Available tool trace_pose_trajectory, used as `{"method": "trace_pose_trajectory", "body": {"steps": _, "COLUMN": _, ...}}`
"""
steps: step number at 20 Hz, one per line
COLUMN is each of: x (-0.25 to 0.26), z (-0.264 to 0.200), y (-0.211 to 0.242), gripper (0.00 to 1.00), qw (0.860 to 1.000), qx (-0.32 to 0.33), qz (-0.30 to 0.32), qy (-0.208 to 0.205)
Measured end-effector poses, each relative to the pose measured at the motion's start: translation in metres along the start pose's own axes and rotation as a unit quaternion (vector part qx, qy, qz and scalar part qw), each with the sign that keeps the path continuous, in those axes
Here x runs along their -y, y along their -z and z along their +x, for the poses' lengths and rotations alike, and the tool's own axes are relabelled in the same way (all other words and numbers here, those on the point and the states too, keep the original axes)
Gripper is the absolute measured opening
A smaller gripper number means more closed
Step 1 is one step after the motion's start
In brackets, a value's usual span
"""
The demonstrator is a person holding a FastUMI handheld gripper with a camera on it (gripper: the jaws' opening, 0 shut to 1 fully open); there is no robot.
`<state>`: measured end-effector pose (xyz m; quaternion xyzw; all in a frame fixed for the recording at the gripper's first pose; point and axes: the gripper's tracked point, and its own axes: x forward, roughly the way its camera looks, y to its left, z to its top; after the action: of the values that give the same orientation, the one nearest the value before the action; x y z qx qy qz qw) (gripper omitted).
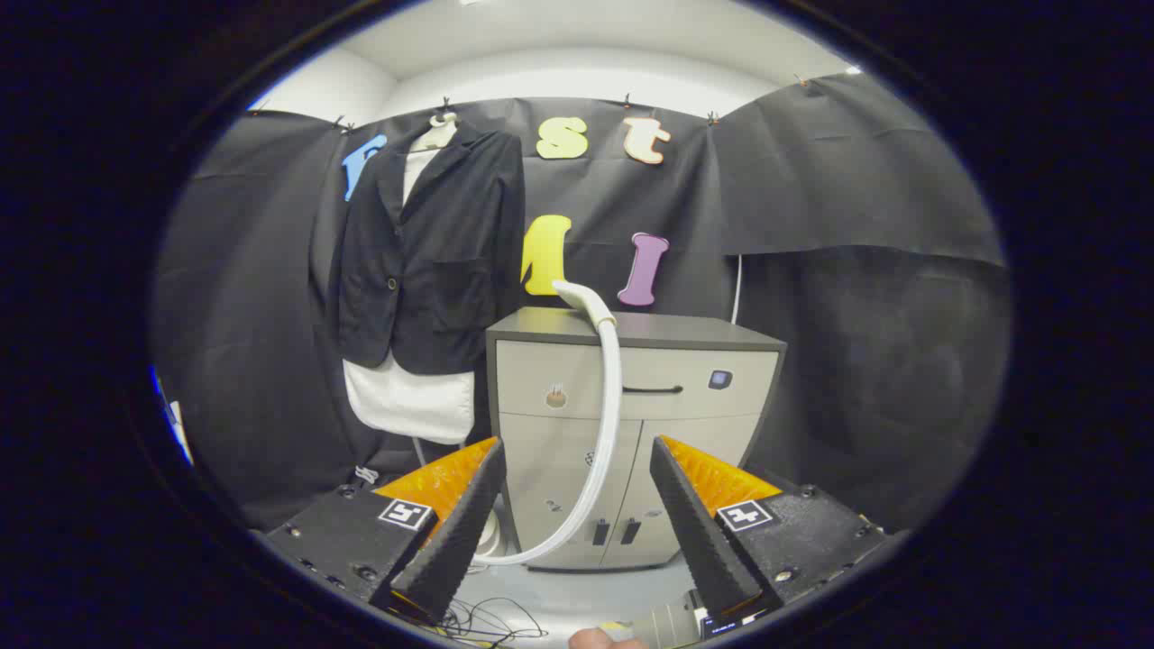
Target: Iron the clothes twice with a garment steamer, once on the left side and once on the right side.
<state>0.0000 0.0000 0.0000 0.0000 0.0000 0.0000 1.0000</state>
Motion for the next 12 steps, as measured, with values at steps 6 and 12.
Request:
{"method": "trace_pose_trajectory", "body": {"steps": 6, "x": 0.009, "z": 0.011, "y": 0.006, "gripper": 1.0, "qw": 0.999, "qx": -0.007, "qz": 0.022, "qy": -0.023}}
{"method": "trace_pose_trajectory", "body": {"steps": 12, "x": 0.012, "z": 0.014, "y": 0.009, "gripper": 1.0, "qw": 0.999, "qx": -0.011, "qz": 0.023, "qy": -0.024}}
